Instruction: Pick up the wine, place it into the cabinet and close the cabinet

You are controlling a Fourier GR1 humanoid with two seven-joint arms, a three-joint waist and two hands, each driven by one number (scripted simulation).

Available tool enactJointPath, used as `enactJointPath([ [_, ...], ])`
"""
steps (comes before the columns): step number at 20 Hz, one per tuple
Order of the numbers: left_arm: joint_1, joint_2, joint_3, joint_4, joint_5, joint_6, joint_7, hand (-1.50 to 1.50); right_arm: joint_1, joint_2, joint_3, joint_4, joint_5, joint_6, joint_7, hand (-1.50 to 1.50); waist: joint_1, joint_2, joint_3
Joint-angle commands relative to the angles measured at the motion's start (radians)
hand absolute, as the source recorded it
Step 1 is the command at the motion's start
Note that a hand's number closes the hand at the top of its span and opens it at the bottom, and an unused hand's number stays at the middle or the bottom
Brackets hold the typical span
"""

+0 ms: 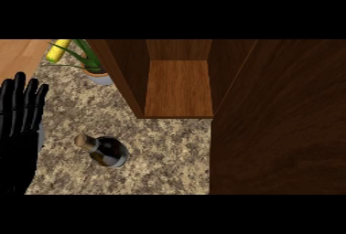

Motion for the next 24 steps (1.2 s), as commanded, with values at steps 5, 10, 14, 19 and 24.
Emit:
enactJointPath([
  [5, -0.202, -0.069, -0.081, 0.164, -0.085, 0.063, 0.106, -1.5, 0.198, 0.029, 0.097, -0.21, 0.087, -0.015, 0.041, -1.5, -0.014, -0.013, 0.011],
  [10, -0.214, -0.102, -0.246, 0.17, 0.028, 0.238, 0.289, -1.5, 0.18, -0.062, 0.201, -0.207, -0.107, 0.186, 0.153, -1.5, -0.018, -0.015, 0.011],
  [14, -0.34, -0.103, -0.354, 0.145, -0.045, 0.407, 0.434, -1.5, 0.26, -0.066, 0.208, -0.339, -0.144, 0.174, 0.218, -1.5, -0.012, -0.015, 0.012],
  [19, -0.387, -0.103, -0.507, 0.076, -0.166, 0.555, 0.576, -1.5, 0.306, -0.068, 0.231, -0.421, -0.122, 0.172, 0.252, -1.5, -0.006, -0.015, 0.012],
  [24, -0.427, -0.103, -0.635, 0.051, -0.275, 0.661, 0.68, -1.5, 0.224, -0.077, 0.222, -0.527, -0.16, 0.112, 0.425, -1.5, 0.001, -0.016, 0.011],
])
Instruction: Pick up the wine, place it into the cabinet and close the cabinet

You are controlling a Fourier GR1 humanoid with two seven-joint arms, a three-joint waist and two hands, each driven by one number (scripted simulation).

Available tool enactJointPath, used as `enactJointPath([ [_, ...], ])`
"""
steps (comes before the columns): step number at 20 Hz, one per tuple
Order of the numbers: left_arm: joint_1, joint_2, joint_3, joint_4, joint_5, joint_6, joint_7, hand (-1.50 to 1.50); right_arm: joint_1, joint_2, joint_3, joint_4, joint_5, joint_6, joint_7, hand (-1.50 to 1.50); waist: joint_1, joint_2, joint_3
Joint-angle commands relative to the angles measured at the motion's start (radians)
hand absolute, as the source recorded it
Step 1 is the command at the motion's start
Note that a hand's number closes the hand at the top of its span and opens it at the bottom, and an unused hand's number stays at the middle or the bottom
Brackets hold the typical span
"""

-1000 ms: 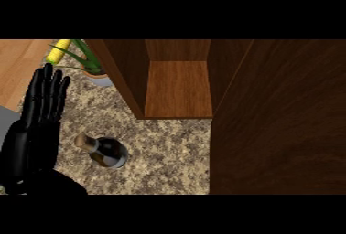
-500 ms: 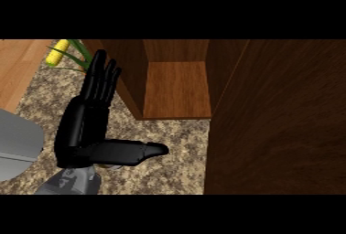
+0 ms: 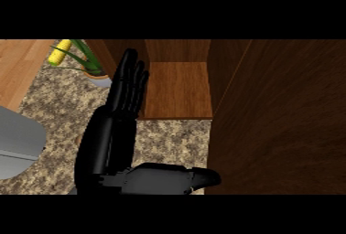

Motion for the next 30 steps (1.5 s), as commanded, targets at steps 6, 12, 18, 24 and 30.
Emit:
enactJointPath([
  [6, -0.143, -0.001, -0.176, -0.031, -0.215, 0.212, 0.277, -1.5, 0.036, 0.009, 0.048, -0.15, 0.021, -0.029, 0.08, -1.5, 0.002, -0.002, 0.0],
  [12, -0.199, -0.001, -0.099, -0.061, -0.249, 0.176, 0.392, -1.5, 0.017, -0.003, 0.042, -0.234, -0.027, -0.068, 0.176, -1.5, 0.001, -0.001, 0.0],
  [18, -0.195, -0.001, -0.118, -0.112, -0.376, 0.167, 0.467, -1.5, 0.024, 0.003, 0.103, -0.28, 0.039, -0.101, 0.221, -1.5, 0.001, -0.007, 0.0],
  [24, -0.159, -0.001, -0.07, -0.197, -0.417, 0.078, 0.539, -1.5, -0.04, -0.009, 0.075, -0.276, 0.024, -0.12, 0.274, -1.5, 0.007, -0.003, -0.001],
  [30, -0.082, 0.0, -0.083, -0.224, -0.47, 0.063, 0.527, -1.5, 0.01, -0.02, 0.063, -0.289, -0.003, -0.106, 0.211, -1.5, 0.001, -0.003, 0.0],
])
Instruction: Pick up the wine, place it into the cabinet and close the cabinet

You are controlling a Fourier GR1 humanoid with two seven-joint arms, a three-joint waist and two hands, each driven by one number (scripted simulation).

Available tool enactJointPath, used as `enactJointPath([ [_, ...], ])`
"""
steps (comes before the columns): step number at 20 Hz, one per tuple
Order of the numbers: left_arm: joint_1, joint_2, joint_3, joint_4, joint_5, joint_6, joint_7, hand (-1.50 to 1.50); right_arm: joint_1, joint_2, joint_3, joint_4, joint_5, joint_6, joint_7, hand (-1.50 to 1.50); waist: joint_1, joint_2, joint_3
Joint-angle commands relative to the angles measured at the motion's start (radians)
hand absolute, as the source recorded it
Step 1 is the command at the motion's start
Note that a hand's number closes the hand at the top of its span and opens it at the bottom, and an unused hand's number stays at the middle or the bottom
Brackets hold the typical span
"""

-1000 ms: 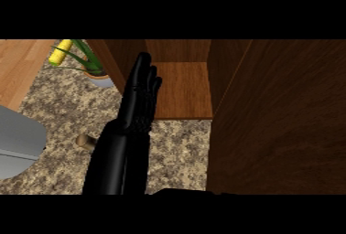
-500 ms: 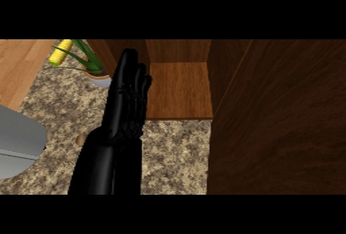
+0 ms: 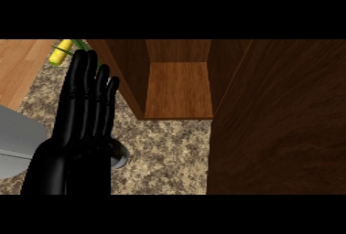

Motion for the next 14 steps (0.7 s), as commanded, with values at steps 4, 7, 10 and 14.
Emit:
enactJointPath([
  [4, 0.054, 0.023, 0.073, -0.039, 0.007, -0.076, 0.041, -1.5, 0.01, -0.019, 0.0, -0.218, -0.022, -0.027, 0.116, -1.5, -0.002, 0.004, -0.001],
  [7, 0.125, 0.093, 0.116, -0.159, 0.013, -0.129, 0.065, -1.5, 0.03, -0.056, -0.068, -0.224, -0.069, -0.007, 0.114, -1.5, 0.003, 0.002, 0.0],
  [10, 0.156, 0.085, 0.1, -0.157, 0.015, -0.136, 0.047, -1.5, 0.006, -0.017, -0.001, -0.21, -0.023, -0.041, 0.127, -1.5, 0.003, 0.003, -0.001],
  [14, 0.15, 0.117, 0.19, -0.12, 0.092, -0.143, 0.006, -1.5, 0.028, -0.015, 0.041, -0.266, -0.006, -0.059, 0.154, -1.5, -0.007, 0.003, -0.001],
])
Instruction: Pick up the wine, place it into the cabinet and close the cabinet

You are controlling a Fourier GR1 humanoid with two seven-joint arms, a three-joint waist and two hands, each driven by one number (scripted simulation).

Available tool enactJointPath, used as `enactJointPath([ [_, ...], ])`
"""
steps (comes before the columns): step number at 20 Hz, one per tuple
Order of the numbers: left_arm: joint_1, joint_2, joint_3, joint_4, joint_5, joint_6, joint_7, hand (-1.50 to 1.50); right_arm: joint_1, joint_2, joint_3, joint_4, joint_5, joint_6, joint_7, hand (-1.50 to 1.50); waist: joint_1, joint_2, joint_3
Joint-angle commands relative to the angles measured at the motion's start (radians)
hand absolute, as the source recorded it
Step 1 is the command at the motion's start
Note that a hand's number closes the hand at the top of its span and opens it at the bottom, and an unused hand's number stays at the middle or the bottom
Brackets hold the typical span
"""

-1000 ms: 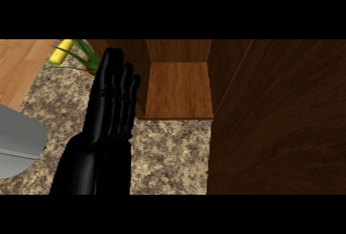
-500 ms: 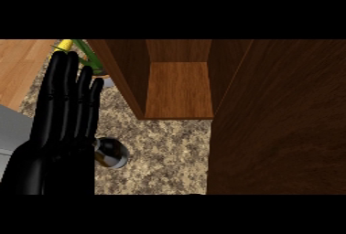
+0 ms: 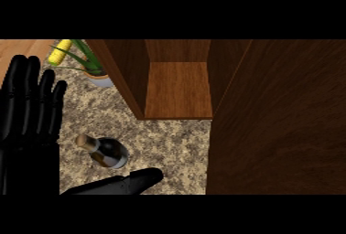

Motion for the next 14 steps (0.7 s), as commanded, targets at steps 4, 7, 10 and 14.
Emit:
enactJointPath([
  [4, 0.142, 0.062, 0.082, -0.131, 0.12, -0.051, 0.004, -1.5, -0.003, -0.01, 0.011, -0.238, -0.013, -0.043, 0.142, -1.5, 0.005, -0.001, -0.002],
  [7, 0.164, 0.049, 0.088, -0.099, 0.133, -0.036, -0.034, -1.5, -0.034, -0.003, -0.002, -0.23, -0.042, -0.054, 0.159, -1.5, 0.004, 0.001, -0.001],
  [10, 0.2, 0.067, 0.111, -0.077, 0.195, -0.043, -0.101, -1.5, -0.04, -0.016, 0.003, -0.242, -0.034, -0.046, 0.161, -1.5, 0.002, 0.001, -0.001],
  [14, 0.299, 0.063, 0.141, -0.079, 0.284, -0.033, -0.192, -1.5, -0.025, -0.031, 0.001, -0.236, -0.041, -0.039, 0.159, -1.5, 0.003, 0.002, -0.001],
])
